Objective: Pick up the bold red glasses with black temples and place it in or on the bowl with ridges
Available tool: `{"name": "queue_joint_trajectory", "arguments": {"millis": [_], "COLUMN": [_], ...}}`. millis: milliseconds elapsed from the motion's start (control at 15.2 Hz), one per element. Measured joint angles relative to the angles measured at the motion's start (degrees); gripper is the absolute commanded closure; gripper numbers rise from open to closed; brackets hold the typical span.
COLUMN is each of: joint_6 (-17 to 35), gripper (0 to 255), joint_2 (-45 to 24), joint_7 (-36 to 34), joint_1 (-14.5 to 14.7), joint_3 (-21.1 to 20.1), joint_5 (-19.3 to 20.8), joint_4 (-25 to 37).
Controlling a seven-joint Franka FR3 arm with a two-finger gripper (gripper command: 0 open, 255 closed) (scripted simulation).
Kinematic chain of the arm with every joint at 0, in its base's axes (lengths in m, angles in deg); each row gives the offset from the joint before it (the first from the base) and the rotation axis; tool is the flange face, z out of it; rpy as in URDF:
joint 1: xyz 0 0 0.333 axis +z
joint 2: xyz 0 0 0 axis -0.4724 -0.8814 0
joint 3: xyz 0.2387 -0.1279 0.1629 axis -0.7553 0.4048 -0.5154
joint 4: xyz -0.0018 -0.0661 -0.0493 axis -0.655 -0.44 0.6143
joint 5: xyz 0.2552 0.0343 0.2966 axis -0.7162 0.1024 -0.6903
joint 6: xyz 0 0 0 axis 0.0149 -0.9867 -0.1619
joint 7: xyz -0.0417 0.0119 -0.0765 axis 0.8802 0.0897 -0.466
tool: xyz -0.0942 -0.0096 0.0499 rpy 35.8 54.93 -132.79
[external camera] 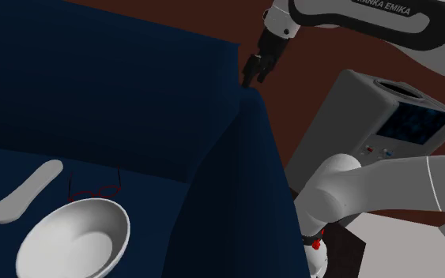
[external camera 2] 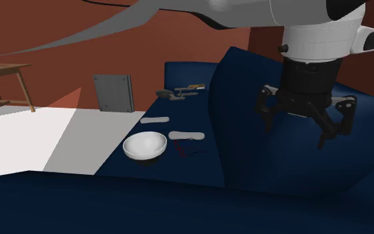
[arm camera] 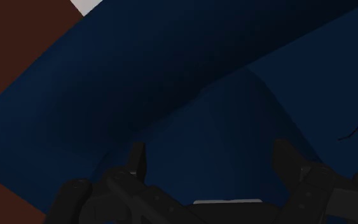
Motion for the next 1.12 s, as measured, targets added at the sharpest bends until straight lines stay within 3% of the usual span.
{"name": "queue_joint_trajectory", "arguments": {"millis": [462,1122], "joint_6": [4.76,15.81], "gripper": [0,0], "joint_2": [-3.03,-14.76], "joint_7": [-6.51,-19.51], "joint_1": [1.34,3.51], "joint_3": [-5.31,-15.64], "joint_5": [-2.55,-5.8], "joint_4": [-2.96,-4.18]}}
